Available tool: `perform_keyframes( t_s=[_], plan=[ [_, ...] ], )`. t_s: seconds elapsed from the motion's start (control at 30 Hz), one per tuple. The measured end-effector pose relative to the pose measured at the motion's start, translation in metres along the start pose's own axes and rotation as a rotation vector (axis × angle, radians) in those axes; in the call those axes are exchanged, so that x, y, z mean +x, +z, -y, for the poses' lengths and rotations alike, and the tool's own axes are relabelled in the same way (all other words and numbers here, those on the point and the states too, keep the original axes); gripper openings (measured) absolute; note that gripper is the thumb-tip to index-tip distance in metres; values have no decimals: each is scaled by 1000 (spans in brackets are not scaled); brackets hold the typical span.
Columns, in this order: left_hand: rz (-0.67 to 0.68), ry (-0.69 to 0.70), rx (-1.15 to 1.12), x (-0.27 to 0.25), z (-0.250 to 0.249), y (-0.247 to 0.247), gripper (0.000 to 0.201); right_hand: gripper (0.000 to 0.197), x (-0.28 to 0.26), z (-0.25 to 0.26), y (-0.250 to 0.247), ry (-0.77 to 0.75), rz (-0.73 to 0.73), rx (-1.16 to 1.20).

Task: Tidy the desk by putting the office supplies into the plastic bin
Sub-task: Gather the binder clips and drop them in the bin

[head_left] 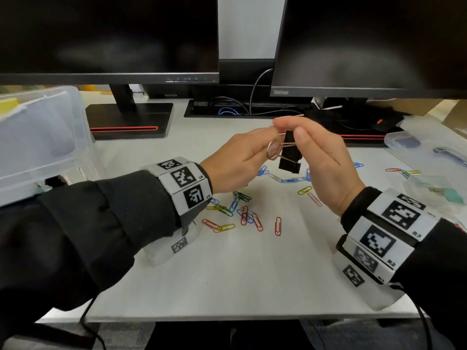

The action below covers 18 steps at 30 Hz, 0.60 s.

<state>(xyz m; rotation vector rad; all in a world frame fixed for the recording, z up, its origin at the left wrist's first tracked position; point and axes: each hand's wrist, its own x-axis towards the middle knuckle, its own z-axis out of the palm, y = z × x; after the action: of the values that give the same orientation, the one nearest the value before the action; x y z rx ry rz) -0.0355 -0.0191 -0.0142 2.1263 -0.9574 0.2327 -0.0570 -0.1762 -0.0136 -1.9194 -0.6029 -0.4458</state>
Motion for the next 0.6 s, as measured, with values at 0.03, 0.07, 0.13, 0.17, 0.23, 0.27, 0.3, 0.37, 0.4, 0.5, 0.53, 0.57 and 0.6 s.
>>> perform_keyframes(
  t_s=[0.03,0.07,0.13,0.17,0.23,0.27,0.3,0.37,0.4,0.5,0.53,0.57,0.6],
  plan=[
    [-11,-7,2,0,1,-1,24,38,1,0,-1,3,13,3],
    [-27,-14,18,0,2,-2,27,38,1,1,-3,11,23,5],
    [-62,-19,77,1,2,-2,27,36,1,1,-5,49,42,-1],
    [-86,-17,112,2,2,-2,23,35,0,0,-7,77,45,-16],
    [-135,-6,183,1,3,-3,18,29,0,0,-9,121,39,-57],
    [-150,-2,213,1,4,-3,20,26,-1,0,-10,136,35,-81],
    [-156,2,235,0,4,-4,21,23,-1,0,-12,145,34,-113],
    [-143,5,273,-2,3,-7,20,15,0,1,-15,147,51,-235],
    [-123,-6,289,-3,2,-8,19,12,1,2,-17,155,69,-321],
    [-78,-78,320,-3,-4,-8,16,23,2,5,-19,201,110,-510],
    [-91,-121,293,-2,-7,-10,14,27,2,6,-18,213,104,-516],
    [-109,-198,239,0,-10,-13,13,29,2,6,-18,238,89,-484],
    [-134,-301,170,3,-11,-19,17,28,2,5,-19,285,66,-409]
  ],
)
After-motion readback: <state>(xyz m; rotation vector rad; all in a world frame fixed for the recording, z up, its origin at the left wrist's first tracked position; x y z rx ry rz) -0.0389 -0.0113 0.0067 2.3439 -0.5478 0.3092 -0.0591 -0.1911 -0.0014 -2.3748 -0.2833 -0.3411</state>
